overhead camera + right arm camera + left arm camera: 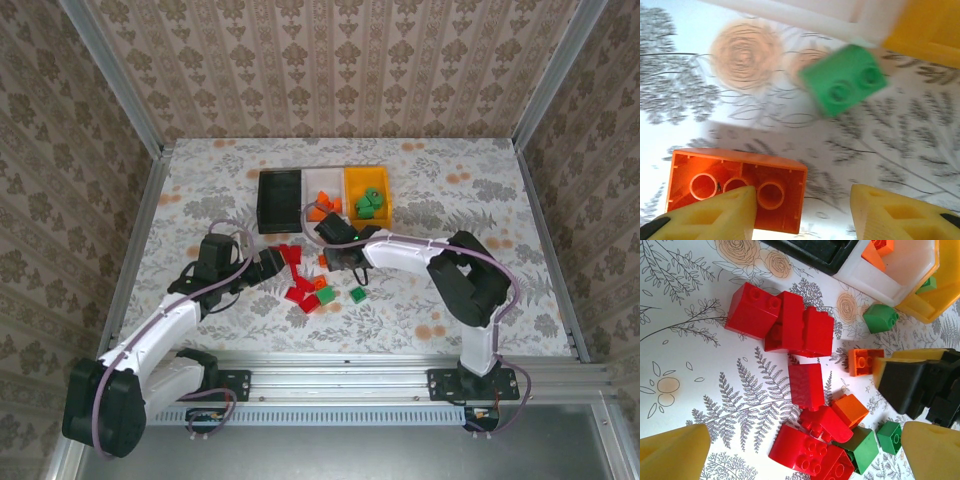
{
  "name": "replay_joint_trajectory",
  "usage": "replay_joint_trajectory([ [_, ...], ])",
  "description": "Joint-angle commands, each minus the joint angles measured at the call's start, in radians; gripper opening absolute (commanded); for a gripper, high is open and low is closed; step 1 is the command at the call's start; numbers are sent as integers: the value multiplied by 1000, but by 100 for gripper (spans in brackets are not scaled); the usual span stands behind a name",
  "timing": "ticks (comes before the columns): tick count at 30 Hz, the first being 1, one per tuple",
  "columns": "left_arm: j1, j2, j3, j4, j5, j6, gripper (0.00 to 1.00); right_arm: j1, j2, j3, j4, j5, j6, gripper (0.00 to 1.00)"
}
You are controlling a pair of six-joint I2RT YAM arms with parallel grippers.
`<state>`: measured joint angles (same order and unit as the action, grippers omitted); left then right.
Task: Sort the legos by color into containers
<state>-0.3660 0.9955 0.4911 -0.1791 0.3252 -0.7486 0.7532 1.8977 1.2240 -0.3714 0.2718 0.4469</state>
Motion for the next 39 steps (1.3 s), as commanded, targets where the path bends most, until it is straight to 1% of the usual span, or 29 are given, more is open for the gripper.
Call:
replay_joint_trajectory([
  [1, -3, 12, -10, 20, -5, -3, 100, 2, -71, -15, -8, -2, -23, 54],
  [4, -4, 21, -6, 27, 0, -5, 100, 18, -91, -12, 14, -62, -5, 59],
  [7, -5, 19, -9, 31, 0, -7, 100, 12, -88, -13, 31, -57, 22, 63],
  [11, -4, 28, -19, 35, -4, -2, 100, 5, -44, 8, 19, -57, 33, 65],
  [14, -10, 56, -4, 18, -36, 16, 100, 5, 0, 42, -18, -31, 51, 69],
  [16, -22, 80, 22, -6, -56, 33, 99, 6, 8, 44, -26, 4, 60, 74],
  [18, -32, 91, 35, -3, -59, 38, 99, 4, 13, 36, -12, 3, 59, 84],
  [20, -38, 97, 35, 11, -61, 34, 99, 2, 34, 42, -9, -27, 51, 84],
  [24, -39, 117, 38, 20, -66, 36, 99, 0, 68, 38, 1, -12, 61, 79],
  [28, -41, 123, 40, 16, -63, 36, 99, -7, 86, 41, 10, -8, 54, 70],
  [32, -41, 113, 40, 6, -68, 40, 99, -3, 49, 24, 29, 11, 40, 60],
  [35, -41, 107, 37, 0, -74, 42, 99, 8, 9, 22, 26, 34, 21, 56],
  [39, -41, 110, 39, 1, -78, 41, 99, 22, -61, 43, 18, 58, -11, 56],
])
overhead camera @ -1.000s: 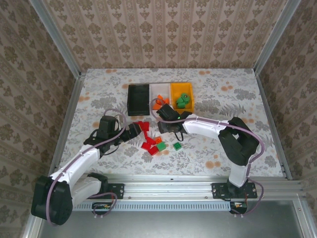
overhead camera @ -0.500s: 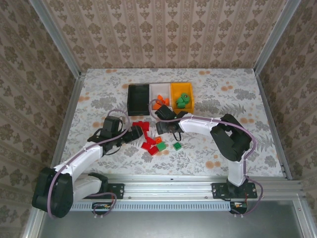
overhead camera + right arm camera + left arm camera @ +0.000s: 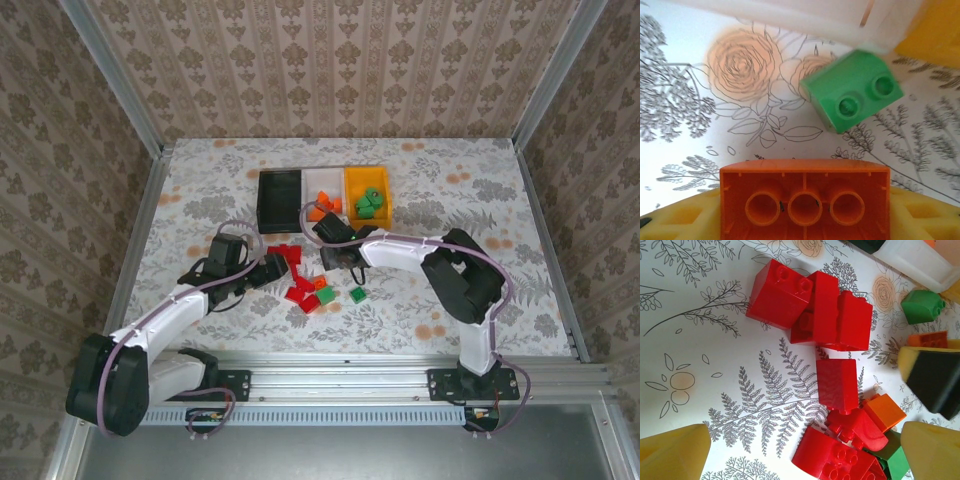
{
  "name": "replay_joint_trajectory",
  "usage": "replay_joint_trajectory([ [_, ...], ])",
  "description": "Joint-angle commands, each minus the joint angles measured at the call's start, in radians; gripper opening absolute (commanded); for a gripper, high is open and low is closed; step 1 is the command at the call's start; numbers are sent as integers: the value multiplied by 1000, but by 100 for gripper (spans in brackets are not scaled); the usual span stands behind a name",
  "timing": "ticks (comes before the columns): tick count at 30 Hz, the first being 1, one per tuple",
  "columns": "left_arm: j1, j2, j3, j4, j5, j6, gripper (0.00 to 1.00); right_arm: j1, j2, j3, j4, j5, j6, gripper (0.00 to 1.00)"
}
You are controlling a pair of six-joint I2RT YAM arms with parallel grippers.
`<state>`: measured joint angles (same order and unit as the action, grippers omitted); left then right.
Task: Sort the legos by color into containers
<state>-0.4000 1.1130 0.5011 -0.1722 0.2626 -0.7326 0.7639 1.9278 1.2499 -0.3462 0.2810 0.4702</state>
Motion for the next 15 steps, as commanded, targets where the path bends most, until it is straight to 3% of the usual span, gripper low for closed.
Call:
replay_joint_trajectory([
  [1, -8, -4, 32, -7, -18, 28, 100, 9, -100, 34, -7, 58, -47, 56],
  [6, -6, 25, 82, -38, -11, 39, 99, -72, -1, 244, -14, 58, -167, 57],
  [11, -7, 21, 112, -76, -10, 59, 99, -126, 239, 590, -168, 40, -236, 58],
  [15, -6, 5, 109, -88, -9, 67, 100, -153, 353, 756, -257, 10, -240, 61],
])
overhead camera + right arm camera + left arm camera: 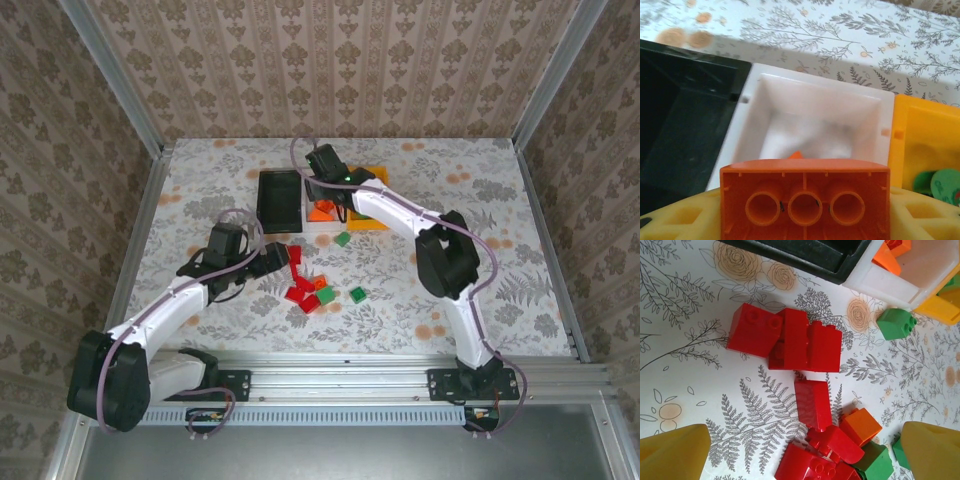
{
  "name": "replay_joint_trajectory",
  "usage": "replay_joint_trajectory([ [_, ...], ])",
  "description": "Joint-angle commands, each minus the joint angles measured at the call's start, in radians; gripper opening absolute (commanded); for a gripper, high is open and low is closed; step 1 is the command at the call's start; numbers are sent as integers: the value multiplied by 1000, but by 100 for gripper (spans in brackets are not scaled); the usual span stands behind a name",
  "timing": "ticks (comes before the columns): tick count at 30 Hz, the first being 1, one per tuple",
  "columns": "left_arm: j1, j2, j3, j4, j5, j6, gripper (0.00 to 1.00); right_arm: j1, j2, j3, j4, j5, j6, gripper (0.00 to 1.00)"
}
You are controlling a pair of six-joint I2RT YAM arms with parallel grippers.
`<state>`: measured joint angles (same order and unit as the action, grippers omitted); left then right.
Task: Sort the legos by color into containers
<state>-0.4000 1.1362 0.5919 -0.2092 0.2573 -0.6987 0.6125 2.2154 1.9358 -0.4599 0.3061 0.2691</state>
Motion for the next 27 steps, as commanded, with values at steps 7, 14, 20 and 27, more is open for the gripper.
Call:
replay_joint_trajectory([
  [7, -5, 31, 55, -72, -55, 68, 99, -7, 12, 90, -126, -3, -50, 79],
  [14, -6, 158, 127, -63, -182, 107, 85, 18, -164, -34, -68, -5, -54, 80],
  [20, -11, 354, 227, -83, -264, 155, 58, 62, -457, -433, 95, -14, 13, 79],
  [27, -24, 519, 322, -105, -293, 182, 48, 64, -705, -707, 127, -9, 48, 79],
])
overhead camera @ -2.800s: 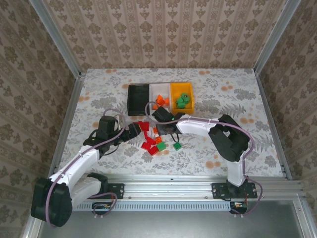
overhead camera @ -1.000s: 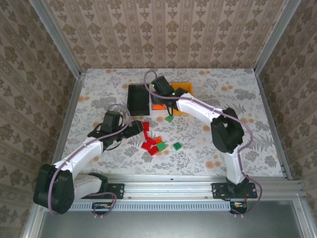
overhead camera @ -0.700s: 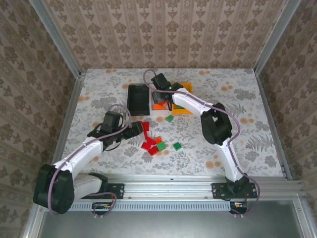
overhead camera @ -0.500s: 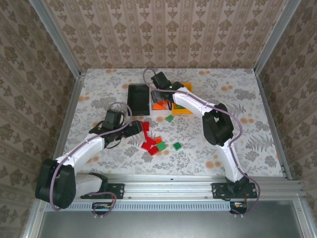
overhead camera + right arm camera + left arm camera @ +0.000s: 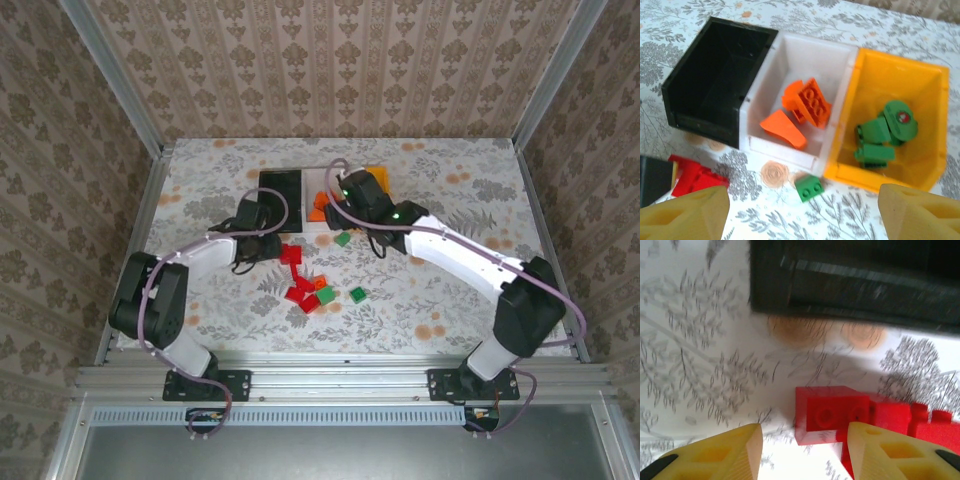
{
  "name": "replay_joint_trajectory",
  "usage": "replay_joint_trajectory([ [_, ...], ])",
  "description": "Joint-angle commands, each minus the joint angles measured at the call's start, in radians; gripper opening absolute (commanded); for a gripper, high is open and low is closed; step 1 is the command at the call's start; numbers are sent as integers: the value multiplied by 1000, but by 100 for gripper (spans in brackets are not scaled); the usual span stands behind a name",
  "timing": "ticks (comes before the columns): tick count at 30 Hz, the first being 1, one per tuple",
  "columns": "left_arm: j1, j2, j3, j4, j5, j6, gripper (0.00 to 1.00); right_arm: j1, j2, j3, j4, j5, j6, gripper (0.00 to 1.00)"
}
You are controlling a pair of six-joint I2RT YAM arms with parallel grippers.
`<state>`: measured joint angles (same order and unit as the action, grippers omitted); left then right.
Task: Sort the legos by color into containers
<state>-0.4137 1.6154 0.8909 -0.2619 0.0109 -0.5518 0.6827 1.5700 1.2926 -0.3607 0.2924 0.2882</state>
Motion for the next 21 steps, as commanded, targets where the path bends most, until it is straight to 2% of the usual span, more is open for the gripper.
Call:
replay_joint_trajectory([
  [1, -13, 44, 22, -49, -45, 34, 48, -6, -83, -87, 26, 6, 29, 79],
  [8, -35, 6, -6, -20, -38, 26, 55, -21, -139, -178, 34, 10, 14, 79],
  [9, -67, -1, -6, -23, -43, 27, 55, -23, -138, -186, 37, 10, 13, 79],
  [17, -130, -5, -6, -26, -61, 15, 59, -45, -110, -223, 72, 1, 9, 79],
  [21, -135, 29, 17, -37, -115, 21, 59, -49, -108, -237, 76, 1, 7, 79],
])
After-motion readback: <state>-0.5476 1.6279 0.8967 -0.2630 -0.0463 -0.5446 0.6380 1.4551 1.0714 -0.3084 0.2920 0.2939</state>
